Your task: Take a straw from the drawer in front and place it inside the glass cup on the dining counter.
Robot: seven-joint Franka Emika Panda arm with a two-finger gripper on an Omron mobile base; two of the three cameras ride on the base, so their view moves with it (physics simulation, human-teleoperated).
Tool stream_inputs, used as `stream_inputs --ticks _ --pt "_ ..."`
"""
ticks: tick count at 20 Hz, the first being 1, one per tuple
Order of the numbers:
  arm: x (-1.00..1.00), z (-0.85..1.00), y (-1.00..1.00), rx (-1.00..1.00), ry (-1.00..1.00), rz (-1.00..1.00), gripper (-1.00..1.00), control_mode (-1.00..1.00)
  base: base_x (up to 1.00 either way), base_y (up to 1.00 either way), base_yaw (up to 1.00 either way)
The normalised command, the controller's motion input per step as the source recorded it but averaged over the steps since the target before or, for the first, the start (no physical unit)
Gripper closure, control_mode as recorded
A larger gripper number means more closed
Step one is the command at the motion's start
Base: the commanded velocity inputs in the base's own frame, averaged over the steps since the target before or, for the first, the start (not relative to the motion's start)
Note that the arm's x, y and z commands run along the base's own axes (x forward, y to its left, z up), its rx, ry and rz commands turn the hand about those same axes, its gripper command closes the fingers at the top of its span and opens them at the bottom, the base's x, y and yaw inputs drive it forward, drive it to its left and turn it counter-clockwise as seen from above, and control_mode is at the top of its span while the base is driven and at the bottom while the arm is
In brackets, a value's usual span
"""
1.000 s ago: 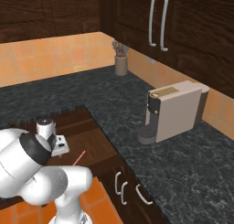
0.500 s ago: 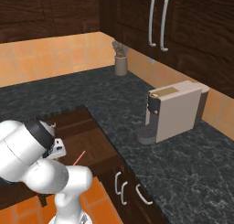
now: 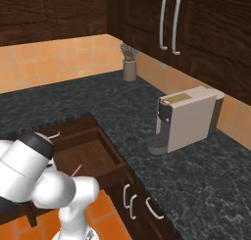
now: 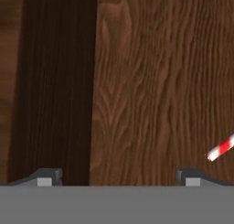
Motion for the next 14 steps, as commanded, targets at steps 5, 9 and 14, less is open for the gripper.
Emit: stream_inputs --ticks 5,9,14 --pt "-0.48 0.0 0.23 0.07 0.0 -0.01 -1.0 -1.0 0.0 0.0 0.0" --pt "0.2 0.42 -0.09 0.0 0.2 -0.23 -1.0 -1.0 0.0 0.0 0.0" --pt "0.36 0.71 -0.31 0.0 0.36 -0.28 -1.0 -1.0 0.0 0.0 0.0"
